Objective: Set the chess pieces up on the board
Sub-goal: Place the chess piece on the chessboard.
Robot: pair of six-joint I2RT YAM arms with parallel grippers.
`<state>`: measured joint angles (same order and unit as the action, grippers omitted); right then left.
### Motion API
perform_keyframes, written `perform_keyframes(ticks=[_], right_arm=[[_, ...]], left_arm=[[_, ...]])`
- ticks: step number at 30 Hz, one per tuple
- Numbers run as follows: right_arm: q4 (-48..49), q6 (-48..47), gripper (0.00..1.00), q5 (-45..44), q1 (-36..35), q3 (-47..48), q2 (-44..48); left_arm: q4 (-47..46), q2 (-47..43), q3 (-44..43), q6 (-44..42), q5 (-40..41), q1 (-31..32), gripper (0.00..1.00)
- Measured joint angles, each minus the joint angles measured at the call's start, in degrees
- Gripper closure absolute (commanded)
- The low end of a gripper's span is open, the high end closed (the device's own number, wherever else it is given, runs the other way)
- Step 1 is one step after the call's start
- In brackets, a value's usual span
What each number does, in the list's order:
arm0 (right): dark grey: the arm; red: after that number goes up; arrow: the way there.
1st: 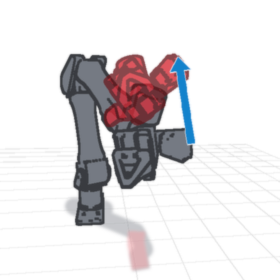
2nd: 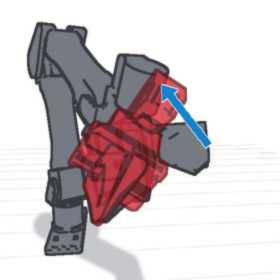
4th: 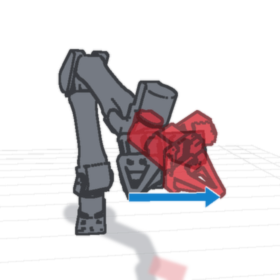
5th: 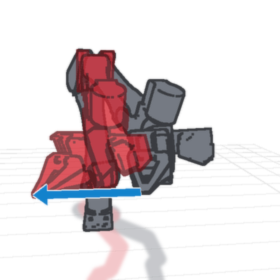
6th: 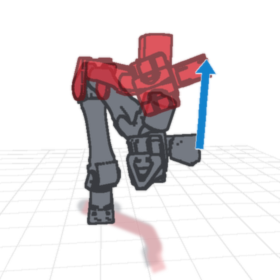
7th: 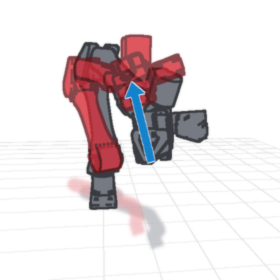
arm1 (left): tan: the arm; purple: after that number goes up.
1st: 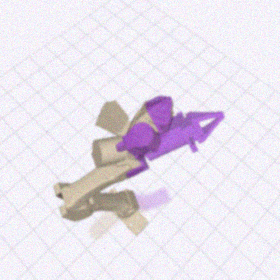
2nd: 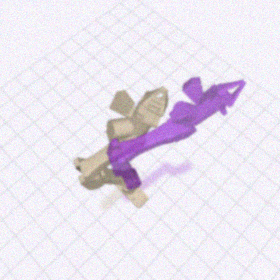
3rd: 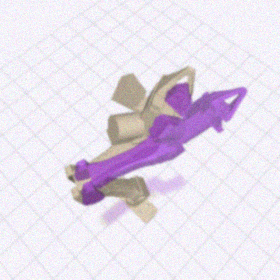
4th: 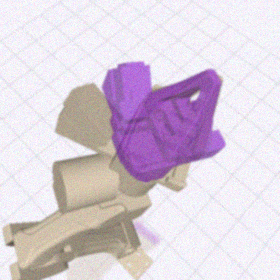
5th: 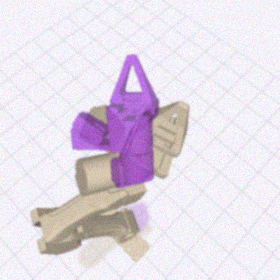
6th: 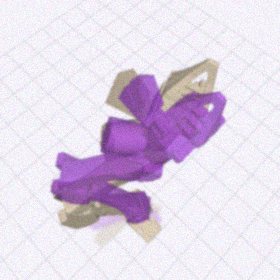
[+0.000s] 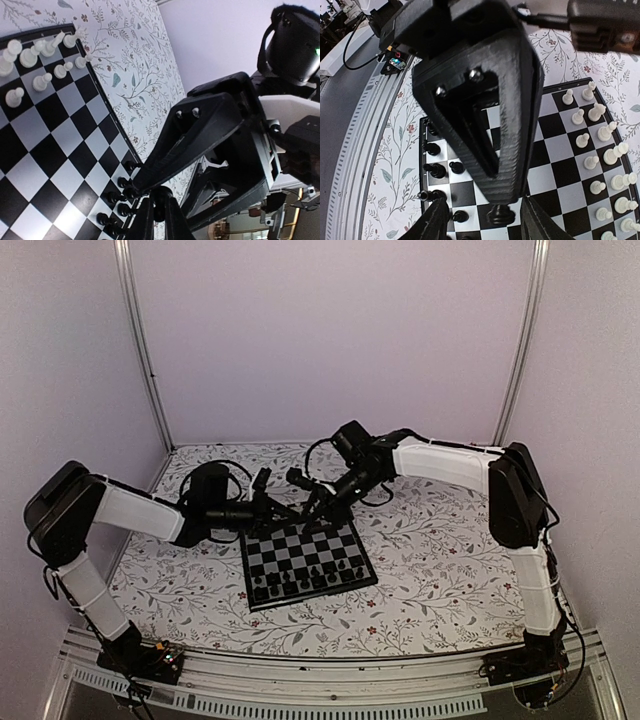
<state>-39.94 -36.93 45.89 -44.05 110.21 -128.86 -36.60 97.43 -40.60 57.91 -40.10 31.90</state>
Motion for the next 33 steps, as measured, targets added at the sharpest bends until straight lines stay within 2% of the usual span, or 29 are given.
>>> perform_keyframes(ticks=[6, 10, 18, 26, 33], right_arm=[[-5.1, -2.8, 0.43, 1.5, 4.4, -5.6, 7.0], [-5.9, -4.5, 0.42, 1.2, 9.1, -12.8, 14.4], [-3.4, -4.8, 0.42, -2.3, 14.4, -27.0, 21.1], [0.0, -4.2, 0.42, -6.9, 16.4, -30.3, 22.1], [1.3, -4.5, 0.42, -9.8, 16.4, -31.6, 23.4]], left_arm=[[21.6, -4.7, -10.6, -15.0, 3.7, 0.3, 0.94], [36.2, -5.9, -18.6, -25.7, 8.0, 0.8, 0.94], [62.2, -3.6, -34.1, -41.7, 20.4, 7.0, 0.94], [79.2, 4.0, -45.7, -49.8, 31.9, 12.8, 0.94], [88.4, 11.8, -50.7, -52.1, 36.7, 15.6, 0.93]])
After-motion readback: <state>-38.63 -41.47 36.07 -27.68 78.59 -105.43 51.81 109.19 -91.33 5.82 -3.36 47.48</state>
